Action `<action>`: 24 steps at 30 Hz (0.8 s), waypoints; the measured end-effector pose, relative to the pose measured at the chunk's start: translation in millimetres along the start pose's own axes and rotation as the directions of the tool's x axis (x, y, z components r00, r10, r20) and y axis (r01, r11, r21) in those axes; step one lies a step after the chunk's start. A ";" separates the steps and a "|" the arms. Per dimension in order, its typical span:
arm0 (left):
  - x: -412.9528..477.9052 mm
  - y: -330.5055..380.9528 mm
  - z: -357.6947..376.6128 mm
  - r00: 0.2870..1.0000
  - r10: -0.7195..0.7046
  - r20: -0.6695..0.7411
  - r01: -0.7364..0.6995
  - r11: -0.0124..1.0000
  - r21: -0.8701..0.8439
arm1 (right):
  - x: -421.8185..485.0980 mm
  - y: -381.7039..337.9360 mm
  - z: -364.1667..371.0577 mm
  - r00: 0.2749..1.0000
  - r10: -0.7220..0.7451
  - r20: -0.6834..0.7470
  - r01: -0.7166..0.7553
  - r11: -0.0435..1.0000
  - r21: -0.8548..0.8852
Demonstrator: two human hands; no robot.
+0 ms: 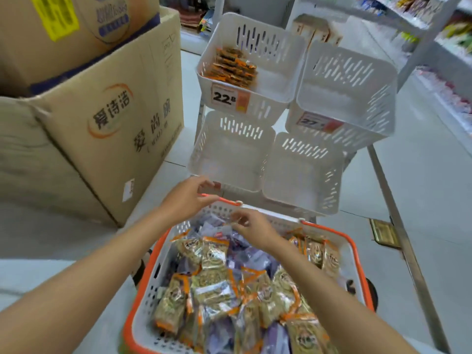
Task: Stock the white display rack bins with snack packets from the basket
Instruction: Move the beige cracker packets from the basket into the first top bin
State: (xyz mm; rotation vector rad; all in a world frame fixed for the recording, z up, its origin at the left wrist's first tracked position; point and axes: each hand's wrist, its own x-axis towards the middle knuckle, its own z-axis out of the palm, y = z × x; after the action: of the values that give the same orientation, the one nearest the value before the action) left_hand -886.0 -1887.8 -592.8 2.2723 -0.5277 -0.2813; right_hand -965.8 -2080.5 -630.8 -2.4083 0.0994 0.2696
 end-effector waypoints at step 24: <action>-39.9 11.5 67.6 0.948 -0.259 0.185 0.319 0.759 -0.567 | -89.2 52.8 -9.0 0.909 0.229 0.347 -0.197 0.973 -0.123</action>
State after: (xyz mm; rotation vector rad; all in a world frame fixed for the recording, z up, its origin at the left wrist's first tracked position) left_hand -948.9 -1920.2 -628.6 1.7133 -0.0934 -0.6228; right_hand -1058.9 -2126.3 -638.5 -2.3903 0.1872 0.8274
